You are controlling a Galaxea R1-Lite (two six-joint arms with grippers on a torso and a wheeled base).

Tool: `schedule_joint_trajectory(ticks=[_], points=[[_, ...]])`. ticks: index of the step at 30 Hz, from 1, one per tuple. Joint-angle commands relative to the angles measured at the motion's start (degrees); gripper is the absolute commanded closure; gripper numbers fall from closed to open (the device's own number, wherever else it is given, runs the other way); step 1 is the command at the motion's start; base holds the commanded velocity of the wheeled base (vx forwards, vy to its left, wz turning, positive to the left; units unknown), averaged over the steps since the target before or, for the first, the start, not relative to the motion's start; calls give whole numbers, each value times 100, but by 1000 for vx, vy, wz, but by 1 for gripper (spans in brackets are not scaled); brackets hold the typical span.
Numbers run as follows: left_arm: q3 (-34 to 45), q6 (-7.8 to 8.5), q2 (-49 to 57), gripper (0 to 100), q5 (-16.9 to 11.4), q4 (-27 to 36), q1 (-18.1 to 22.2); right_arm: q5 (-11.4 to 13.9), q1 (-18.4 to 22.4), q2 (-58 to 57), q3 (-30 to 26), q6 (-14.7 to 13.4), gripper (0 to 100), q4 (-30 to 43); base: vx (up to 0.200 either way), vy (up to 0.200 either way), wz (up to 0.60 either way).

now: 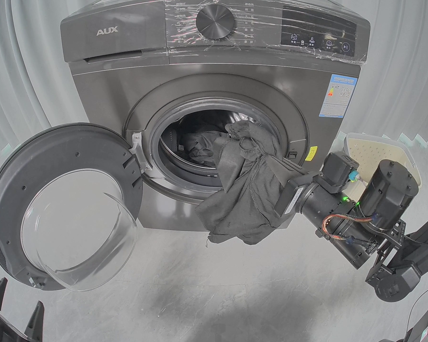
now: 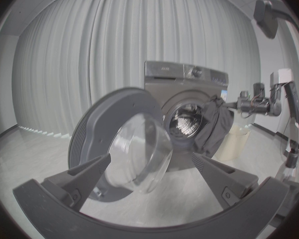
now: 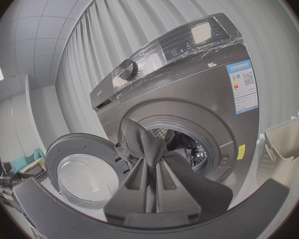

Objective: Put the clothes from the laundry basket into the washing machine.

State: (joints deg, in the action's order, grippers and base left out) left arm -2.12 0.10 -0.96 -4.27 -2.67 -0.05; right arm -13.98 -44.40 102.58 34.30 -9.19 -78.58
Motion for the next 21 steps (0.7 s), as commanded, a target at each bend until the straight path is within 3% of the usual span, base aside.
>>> schedule_joint_trajectory(ticks=[1,4,7,11,12,21], points=[[-1054,-186,-589,0,-900,-102,-48,62,-218,183,305,-74,100,-78,0,0,0],[-1045,-1,-1521,0,-1577,-172,5,124,-254,288,402,-74,100,-96,0,0,0],[-957,122,-2584,0,-1832,-761,-4,229,-245,350,419,-74,100,-114,0,0,0],[-658,307,-3903,0,-1990,-2212,-259,229,-254,473,542,-83,100,-131,0,0,0],[-588,395,-4298,0,-2069,-2598,-479,221,-245,526,604,-83,100,-122,0,0,0],[-799,421,-5581,0,-2043,-2976,-1938,194,-218,649,823,-83,100,-78,0,0,0]])
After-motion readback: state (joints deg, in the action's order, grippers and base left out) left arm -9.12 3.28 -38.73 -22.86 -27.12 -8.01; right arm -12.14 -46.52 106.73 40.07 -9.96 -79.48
